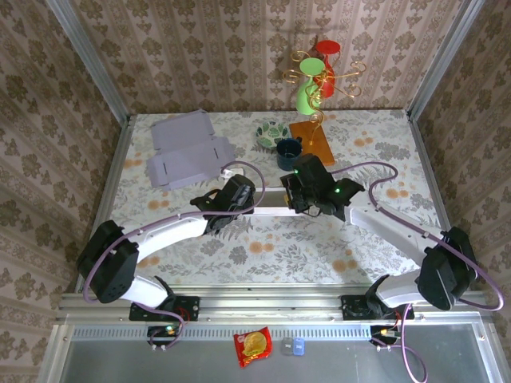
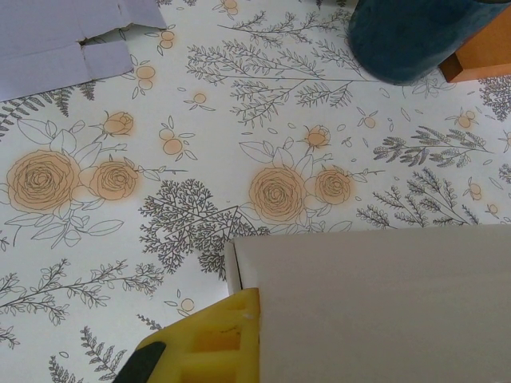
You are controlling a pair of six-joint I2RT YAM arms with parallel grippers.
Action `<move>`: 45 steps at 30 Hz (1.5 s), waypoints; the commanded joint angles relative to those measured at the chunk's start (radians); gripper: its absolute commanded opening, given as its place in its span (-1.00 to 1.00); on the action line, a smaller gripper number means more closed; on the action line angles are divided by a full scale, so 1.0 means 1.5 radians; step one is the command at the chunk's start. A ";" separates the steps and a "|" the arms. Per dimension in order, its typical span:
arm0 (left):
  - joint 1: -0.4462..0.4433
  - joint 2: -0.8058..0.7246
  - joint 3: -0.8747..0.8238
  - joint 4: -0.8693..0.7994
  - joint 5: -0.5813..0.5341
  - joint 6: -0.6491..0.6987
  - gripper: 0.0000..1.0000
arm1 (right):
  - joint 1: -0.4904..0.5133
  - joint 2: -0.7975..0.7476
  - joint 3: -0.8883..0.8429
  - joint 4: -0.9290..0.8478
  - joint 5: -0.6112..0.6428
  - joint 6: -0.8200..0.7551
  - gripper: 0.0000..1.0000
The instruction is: Fold the paper box
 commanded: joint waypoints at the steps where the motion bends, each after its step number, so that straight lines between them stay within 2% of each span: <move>1: -0.007 -0.013 -0.017 -0.029 -0.003 -0.012 -0.91 | -0.013 0.024 0.025 0.020 0.002 0.012 -0.17; 9: -0.008 -0.015 -0.016 -0.028 -0.006 -0.013 -0.90 | -0.027 0.054 0.031 0.031 -0.031 0.010 -0.34; 15: -0.008 -0.014 -0.012 -0.031 -0.006 -0.012 -0.85 | -0.031 0.057 0.034 0.019 -0.040 0.010 -0.62; 22: -0.009 -0.028 0.007 -0.060 0.005 -0.010 -0.52 | -0.038 0.042 0.007 0.022 -0.068 -0.001 -0.87; 26: -0.011 -0.063 0.010 -0.081 0.023 -0.015 -0.23 | -0.041 0.021 -0.016 0.023 -0.074 -0.026 -0.97; 37: -0.005 -0.192 0.007 -0.168 0.110 -0.063 0.17 | -0.054 -0.028 -0.098 0.096 -0.109 -0.081 -1.00; 42: 0.054 -0.203 0.012 -0.194 0.178 -0.108 0.18 | -0.056 -0.031 -0.129 0.141 -0.131 -0.115 -1.00; 45: 0.106 -0.180 0.002 -0.152 0.253 -0.134 0.17 | -0.058 -0.031 -0.148 0.158 -0.142 -0.128 -1.00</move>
